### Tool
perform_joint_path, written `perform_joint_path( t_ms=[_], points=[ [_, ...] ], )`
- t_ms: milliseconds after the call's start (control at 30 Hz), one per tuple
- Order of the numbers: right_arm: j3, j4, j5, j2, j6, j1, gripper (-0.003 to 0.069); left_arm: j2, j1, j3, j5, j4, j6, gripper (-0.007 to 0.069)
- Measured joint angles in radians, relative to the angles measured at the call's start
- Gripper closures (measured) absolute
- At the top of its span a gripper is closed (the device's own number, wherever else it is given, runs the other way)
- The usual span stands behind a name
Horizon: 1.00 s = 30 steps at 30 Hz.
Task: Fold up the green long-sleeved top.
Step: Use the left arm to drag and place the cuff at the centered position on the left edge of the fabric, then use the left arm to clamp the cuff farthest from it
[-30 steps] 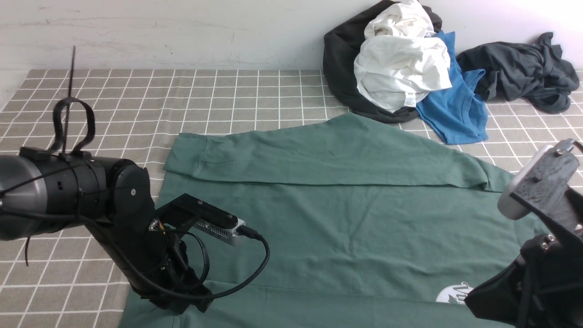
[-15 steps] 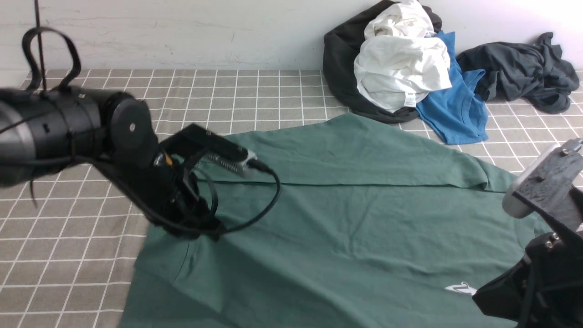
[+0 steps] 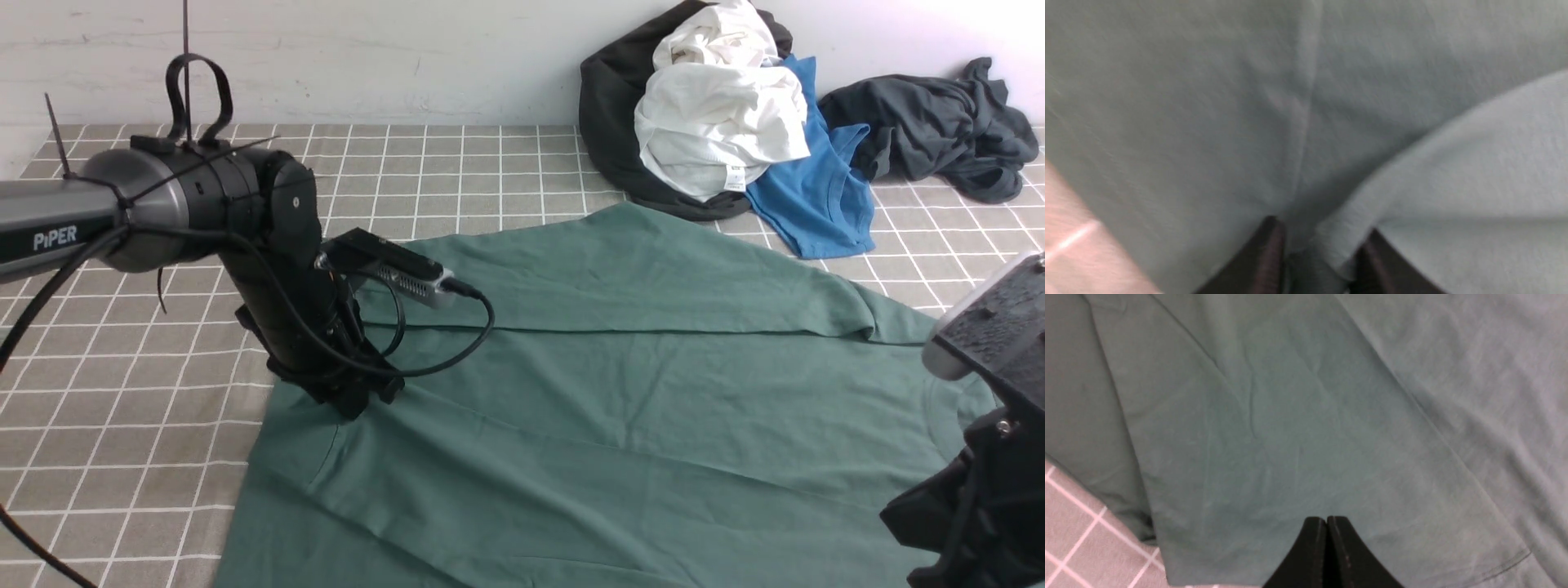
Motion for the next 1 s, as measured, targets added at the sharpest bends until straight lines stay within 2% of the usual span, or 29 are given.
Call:
perform_joint_path(
  t_ms=[33, 133, 200, 367, 767, 833, 1000],
  points=[
    [0.0, 0.0, 0.0, 0.0, 0.0, 0.0, 0.0673, 0.0, 0.0, 0.0, 0.003, 0.001, 0.0, 0.0342],
    [0.0, -0.001, -0.06, 0.0, 0.0, 0.0, 0.0673, 0.001, 0.02, -0.111, 0.035, 0.006, -0.005, 0.0176],
    [0.0, -0.007, -0.093, 0.0, 0.0, 0.0, 0.0673, 0.013, 0.034, -0.164, 0.038, 0.006, -0.008, 0.0109],
    [0.0, -0.035, -0.151, 0.028, 0.023, 0.0, 0.0673, 0.111, 0.075, -0.284, 0.047, -0.001, -0.024, 0.0054],
    [0.0, -0.077, -0.153, 0.115, 0.052, 0.0, 0.0673, 0.339, 0.087, -0.484, 0.061, -0.005, -0.062, 0.0065],
    [0.0, -0.077, -0.156, 0.121, 0.052, 0.0, 0.0673, 0.351, 0.087, -0.5, 0.061, -0.004, -0.077, 0.0089],
    [0.0, -0.077, -0.167, 0.126, 0.052, 0.0, 0.0673, 0.367, 0.087, -0.511, 0.061, 0.028, -0.117, 0.0277]
  ],
)
